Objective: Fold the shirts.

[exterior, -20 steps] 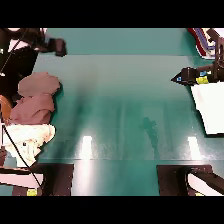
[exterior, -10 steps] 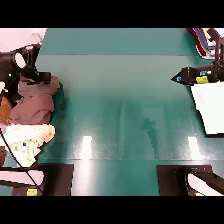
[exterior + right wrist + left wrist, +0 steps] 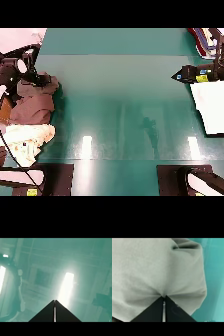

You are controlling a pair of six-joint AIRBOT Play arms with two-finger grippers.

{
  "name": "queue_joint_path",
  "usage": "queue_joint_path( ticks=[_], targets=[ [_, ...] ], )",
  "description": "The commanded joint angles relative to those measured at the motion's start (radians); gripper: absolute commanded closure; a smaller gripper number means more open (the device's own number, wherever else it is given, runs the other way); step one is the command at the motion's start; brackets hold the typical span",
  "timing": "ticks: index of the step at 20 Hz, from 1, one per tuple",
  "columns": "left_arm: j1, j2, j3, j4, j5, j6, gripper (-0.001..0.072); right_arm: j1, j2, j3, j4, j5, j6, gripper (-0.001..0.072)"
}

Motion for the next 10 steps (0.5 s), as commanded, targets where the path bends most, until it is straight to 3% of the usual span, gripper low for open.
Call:
queue_joint_path(
  ticks=[1,6,10],
  targets=[
    [0.001,0.025,0.039,0.000,-0.039,0.000,0.0681,0.000,0.005,0.006,0.001,-0.001,0.000,0.0692],
    [-0.042,0.291,0.324,0.000,-0.161,0.125,0.0683,0.000,0.015,0.242,0.000,0.018,0.000,0.0692],
    [-0.204,0.459,0.563,0.002,-0.322,0.203,0.0684,0.000,0.014,0.429,-0.002,0.016,0.000,0.0693]
  ],
)
